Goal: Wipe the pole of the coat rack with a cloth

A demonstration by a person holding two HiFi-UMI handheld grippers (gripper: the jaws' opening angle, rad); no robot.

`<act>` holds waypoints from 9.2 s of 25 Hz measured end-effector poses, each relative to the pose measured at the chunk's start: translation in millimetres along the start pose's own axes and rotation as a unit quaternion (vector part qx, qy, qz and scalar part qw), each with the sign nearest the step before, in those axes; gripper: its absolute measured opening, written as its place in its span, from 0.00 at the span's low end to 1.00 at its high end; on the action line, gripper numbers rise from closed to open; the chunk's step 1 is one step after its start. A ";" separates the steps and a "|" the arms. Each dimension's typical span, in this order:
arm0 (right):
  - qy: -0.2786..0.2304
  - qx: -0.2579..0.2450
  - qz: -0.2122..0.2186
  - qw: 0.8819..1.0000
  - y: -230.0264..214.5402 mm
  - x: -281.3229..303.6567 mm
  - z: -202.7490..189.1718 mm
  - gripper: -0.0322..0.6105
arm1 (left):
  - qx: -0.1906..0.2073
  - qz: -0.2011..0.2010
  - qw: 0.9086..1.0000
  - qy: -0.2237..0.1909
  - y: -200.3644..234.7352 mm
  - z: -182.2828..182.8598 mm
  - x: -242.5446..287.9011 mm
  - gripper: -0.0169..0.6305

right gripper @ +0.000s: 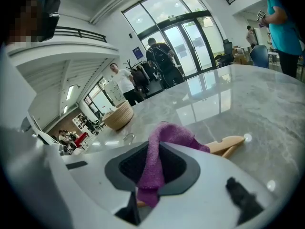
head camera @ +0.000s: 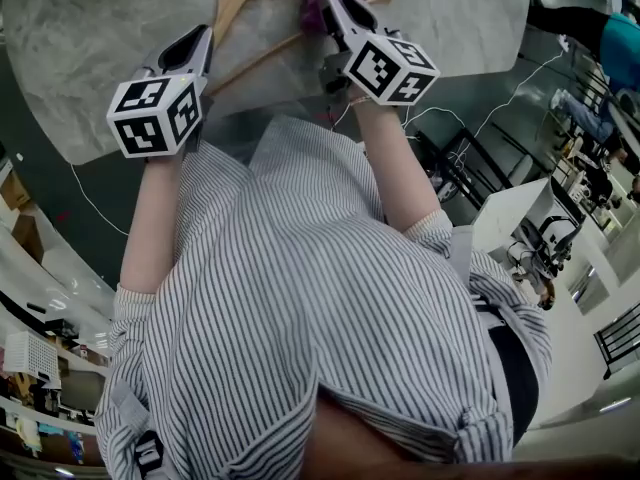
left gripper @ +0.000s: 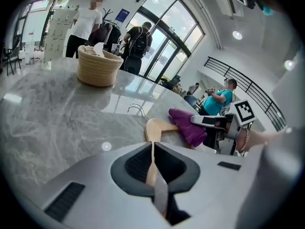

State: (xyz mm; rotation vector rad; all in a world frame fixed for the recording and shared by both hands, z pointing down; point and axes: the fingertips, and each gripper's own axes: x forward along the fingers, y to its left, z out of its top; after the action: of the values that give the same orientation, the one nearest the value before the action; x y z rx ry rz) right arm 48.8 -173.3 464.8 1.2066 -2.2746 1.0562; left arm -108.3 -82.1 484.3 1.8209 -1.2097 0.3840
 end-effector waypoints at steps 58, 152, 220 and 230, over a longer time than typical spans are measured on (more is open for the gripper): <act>0.073 -0.060 0.139 0.986 97.8 52.7 -21.9 0.16 | -0.107 0.062 0.991 -0.045 34.7 -38.0 -39.3 0.06; 0.254 -0.130 0.373 0.883 224.6 -30.5 -178.5 0.16 | -0.192 0.147 0.966 -0.088 14.9 -137.4 -105.2 0.06; 0.044 0.050 0.106 0.992 -1.8 -51.3 -53.5 0.16 | 0.043 -0.075 0.994 0.067 -111.8 -20.9 56.7 0.06; 0.028 0.061 0.083 0.994 -31.9 -56.4 -40.7 0.16 | 0.050 -0.088 0.992 0.075 -129.8 -11.3 80.8 0.06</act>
State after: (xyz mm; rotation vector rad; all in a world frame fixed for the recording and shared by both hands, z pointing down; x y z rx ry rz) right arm 105.9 -122.8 471.8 1.0311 -2.3295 1.2894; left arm 43.5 -103.3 478.8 1.9317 -0.9326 0.4790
